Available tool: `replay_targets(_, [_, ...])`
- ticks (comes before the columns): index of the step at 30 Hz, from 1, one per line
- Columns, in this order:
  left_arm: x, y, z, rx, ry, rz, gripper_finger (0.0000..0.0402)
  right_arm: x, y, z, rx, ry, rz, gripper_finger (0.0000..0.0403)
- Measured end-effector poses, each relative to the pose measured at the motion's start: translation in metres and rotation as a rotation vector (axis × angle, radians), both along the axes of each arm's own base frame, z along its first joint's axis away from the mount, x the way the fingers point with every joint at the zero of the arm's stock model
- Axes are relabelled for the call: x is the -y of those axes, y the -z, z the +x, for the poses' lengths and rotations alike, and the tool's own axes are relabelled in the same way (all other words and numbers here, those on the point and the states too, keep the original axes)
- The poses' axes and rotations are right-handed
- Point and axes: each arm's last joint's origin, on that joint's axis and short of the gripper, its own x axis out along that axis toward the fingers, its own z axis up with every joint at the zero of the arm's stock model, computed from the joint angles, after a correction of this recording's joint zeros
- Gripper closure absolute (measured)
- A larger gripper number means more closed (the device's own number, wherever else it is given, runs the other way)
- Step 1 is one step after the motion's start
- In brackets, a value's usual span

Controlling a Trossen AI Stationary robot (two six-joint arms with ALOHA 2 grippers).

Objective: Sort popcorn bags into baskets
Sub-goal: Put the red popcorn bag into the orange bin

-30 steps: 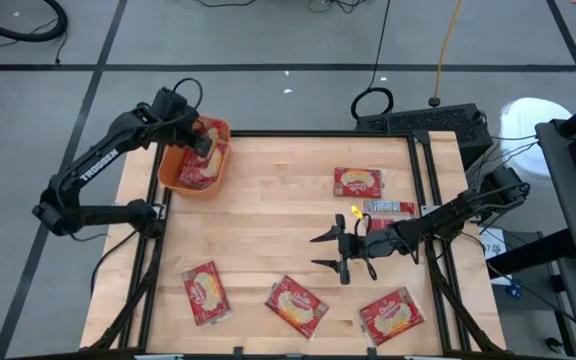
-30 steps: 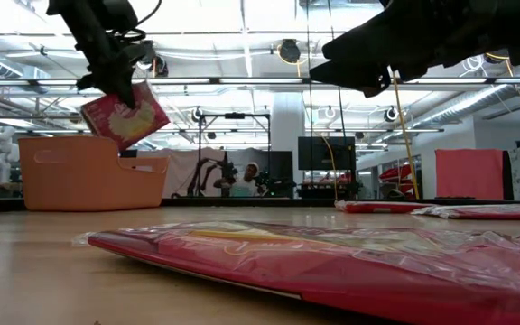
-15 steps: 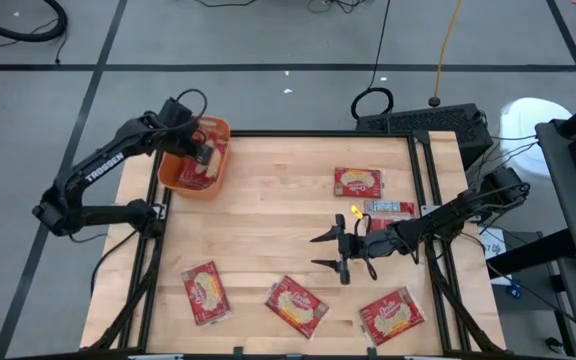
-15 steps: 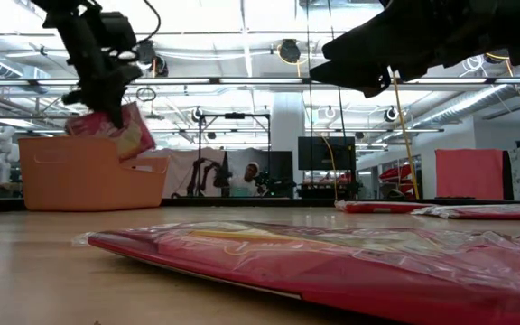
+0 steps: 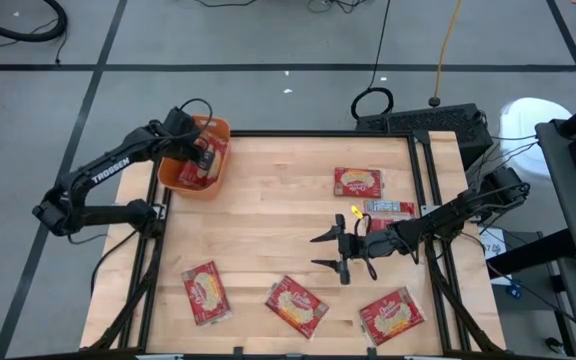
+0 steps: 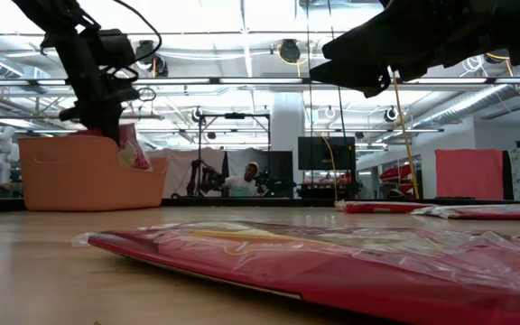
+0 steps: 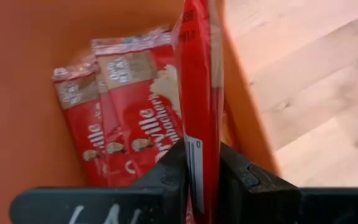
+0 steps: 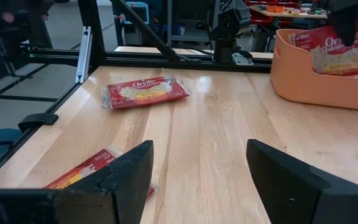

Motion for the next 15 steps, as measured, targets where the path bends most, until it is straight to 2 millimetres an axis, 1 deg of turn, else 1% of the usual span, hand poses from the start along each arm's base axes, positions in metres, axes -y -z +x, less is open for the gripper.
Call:
replay_targets(3, [0.0, 0.007, -0.001, -0.035, 0.011, 0.021, 0.0344, 0.0, 0.0, 0.0, 0.0, 0.0, 0.0, 0.0151])
replay_targets(6, [0.001, 0.013, -0.002, -0.052, 0.014, 0.028, 0.0333, 0.0, 0.0, 0.0, 0.0, 0.0, 0.0, 0.0151])
replay_targets(12, [0.001, 0.022, -0.004, -0.086, -0.008, 0.049, 0.0284, 0.0, 0.0, 0.0, 0.0, 0.0, 0.0, 0.0151])
replay_targets(15, [0.001, 0.023, -0.005, -0.113, -0.026, 0.066, 0.0255, 0.0, 0.0, 0.0, 0.0, 0.0, 0.0, 0.0151])
